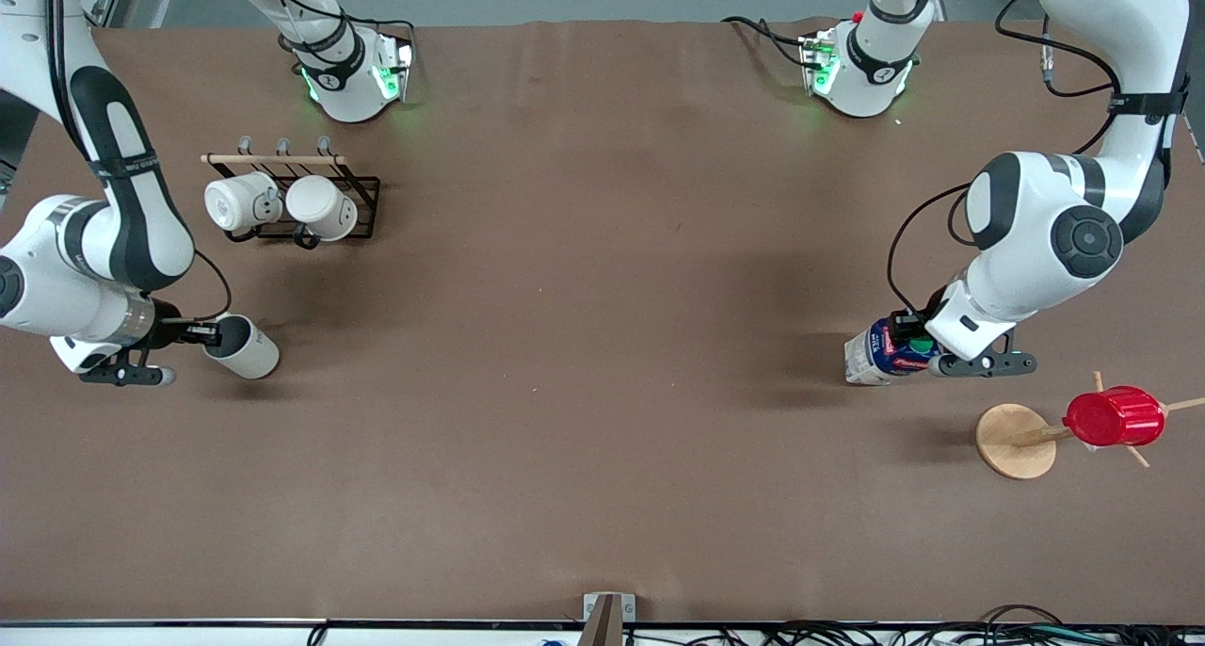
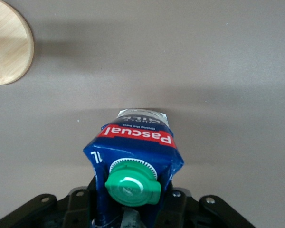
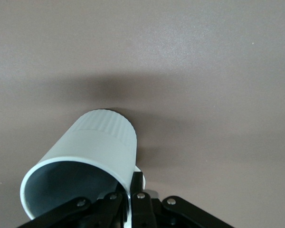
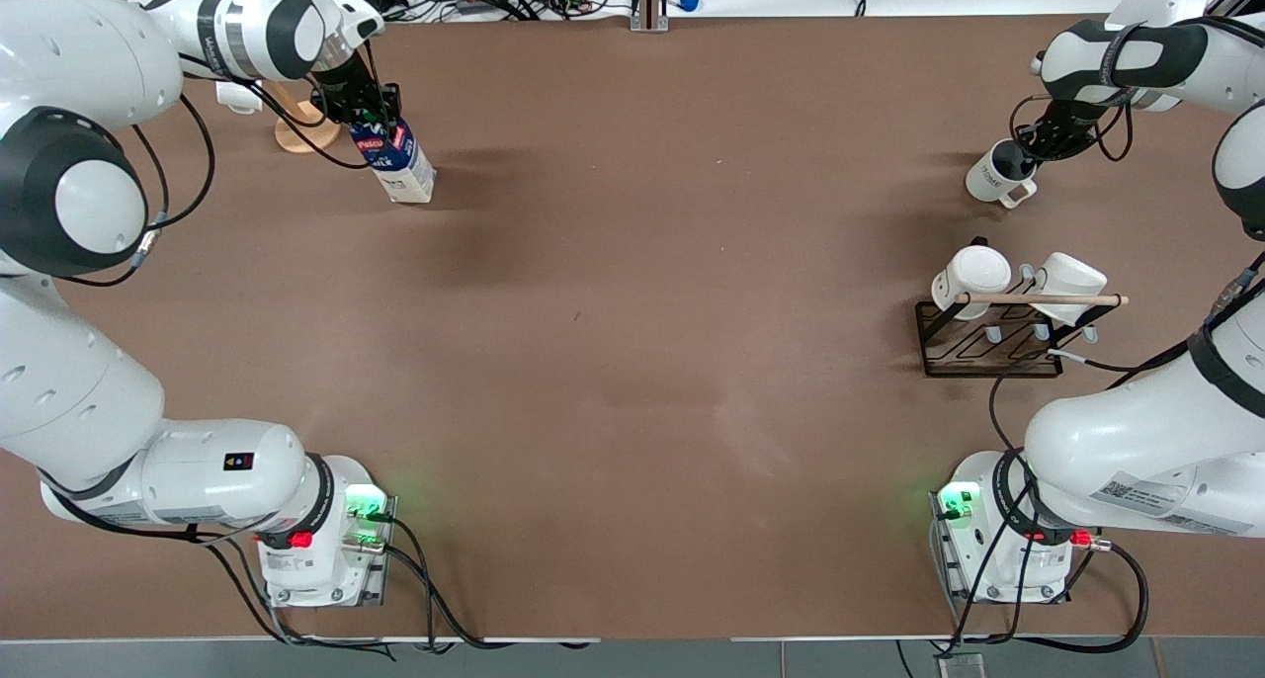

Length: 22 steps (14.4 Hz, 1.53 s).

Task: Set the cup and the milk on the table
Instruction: 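Carry the mug and carton toward each other at the table middle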

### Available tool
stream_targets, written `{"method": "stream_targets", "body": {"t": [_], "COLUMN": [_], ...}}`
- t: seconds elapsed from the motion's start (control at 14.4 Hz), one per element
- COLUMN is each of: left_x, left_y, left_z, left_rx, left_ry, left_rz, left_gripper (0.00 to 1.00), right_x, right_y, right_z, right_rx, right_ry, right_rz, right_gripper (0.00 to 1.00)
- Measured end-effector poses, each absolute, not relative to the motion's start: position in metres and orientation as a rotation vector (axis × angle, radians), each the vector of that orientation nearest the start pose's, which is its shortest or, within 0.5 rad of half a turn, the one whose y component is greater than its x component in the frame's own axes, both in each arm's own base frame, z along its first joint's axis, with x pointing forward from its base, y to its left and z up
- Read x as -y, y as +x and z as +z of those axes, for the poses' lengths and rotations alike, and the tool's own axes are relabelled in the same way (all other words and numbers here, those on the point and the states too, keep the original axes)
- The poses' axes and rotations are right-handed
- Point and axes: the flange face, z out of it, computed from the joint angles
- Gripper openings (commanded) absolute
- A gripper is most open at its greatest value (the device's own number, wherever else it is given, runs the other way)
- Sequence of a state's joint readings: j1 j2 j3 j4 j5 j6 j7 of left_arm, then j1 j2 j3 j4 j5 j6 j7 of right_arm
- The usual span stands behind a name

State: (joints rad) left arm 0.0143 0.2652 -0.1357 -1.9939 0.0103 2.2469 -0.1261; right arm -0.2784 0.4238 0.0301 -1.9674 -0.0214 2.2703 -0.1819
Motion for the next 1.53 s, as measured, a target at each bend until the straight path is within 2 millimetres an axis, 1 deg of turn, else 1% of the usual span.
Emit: {"method": "stream_targets", "body": {"t": [0.07, 0.14, 0.21, 0.28, 0.35, 0.42, 0.49, 0.63, 0.7, 0.84, 1.04, 1.18, 1.25, 1.32, 1.39, 1.53], "left_x": [0.07, 0.07, 0.07, 0.07, 0.07, 0.07, 0.071, 0.073, 0.076, 0.086, 0.101, 0.109, 0.112, 0.114, 0.115, 0.117], "left_y": [0.594, 0.594, 0.594, 0.595, 0.595, 0.595, 0.595, 0.597, 0.598, 0.602, 0.612, 0.616, 0.618, 0.618, 0.619, 0.62], "left_z": [0.331, 0.331, 0.331, 0.331, 0.332, 0.332, 0.333, 0.335, 0.337, 0.345, 0.367, 0.38, 0.383, 0.385, 0.386, 0.389], "left_rx": [0.004, 0.004, 0.004, 0.004, 0.003, 0.0, -0.004, -0.012, -0.021, -0.045, -0.076, -0.095, -0.101, -0.105, -0.107, -0.113], "left_ry": [-3.168, -3.168, -3.168, -3.168, -3.168, -3.168, -3.168, -3.17, -3.171, -3.178, -3.184, -3.188, -3.189, -3.19, -3.191, -3.19], "left_rz": [0.017, 0.017, 0.016, 0.015, 0.013, 0.011, 0.009, 0.001, -0.006, -0.04, -0.061, -0.07, -0.077, -0.082, -0.084, -0.067], "left_gripper": [0.1, 0.05, 0.02, 0.01, 0.01, 0.01, 0.01, 0.0, 0.0, 0.0, 0.0, 0.0, 0.0, 0.0, 0.0, 0.0], "right_x": [0.148, 0.146, 0.141, 0.133, 0.122, 0.107, 0.087, 0.034, 0.002, -0.063, -0.164, -0.227, -0.253, -0.274, -0.292, -0.322], "right_y": [0.583, 0.583, 0.583, 0.585, 0.589, 0.594, 0.601, 0.612, 0.615, 0.613, 0.597, 0.584, 0.579, 0.575, 0.572, 0.571], "right_z": [0.246, 0.246, 0.246, 0.25, 0.258, 0.27, 0.286, 0.318, 0.329, 0.339, 0.34, 0.343, 0.343, 0.338, 0.329, 0.307], "right_rx": [-0.082, -0.076, -0.063, -0.047, -0.048, -0.07, -0.104, -0.197, -0.253, -0.366, -0.468, -0.519, -0.546, -0.567, -0.582, -0.618], "right_ry": [-3.111, -3.109, -3.104, -3.099, -3.097, -3.098, -3.099, -3.093, -3.078, -3.044, -3.004, -2.978, -2.971, -2.965, -2.96, -2.948], "right_rz": [0.187, 0.196, 0.214, 0.233, 0.246, 0.262, 0.278, 0.304, 0.32, 0.351, 0.371, 0.324, 0.298, 0.28, 0.266, 0.246], "right_gripper": [0.0, 0.0, 0.0, 0.0, 0.0, 0.0, 0.0, 0.0, 0.0, 0.0, 0.0, 0.01, 0.01, 0.02, 0.02, 0.02]}}
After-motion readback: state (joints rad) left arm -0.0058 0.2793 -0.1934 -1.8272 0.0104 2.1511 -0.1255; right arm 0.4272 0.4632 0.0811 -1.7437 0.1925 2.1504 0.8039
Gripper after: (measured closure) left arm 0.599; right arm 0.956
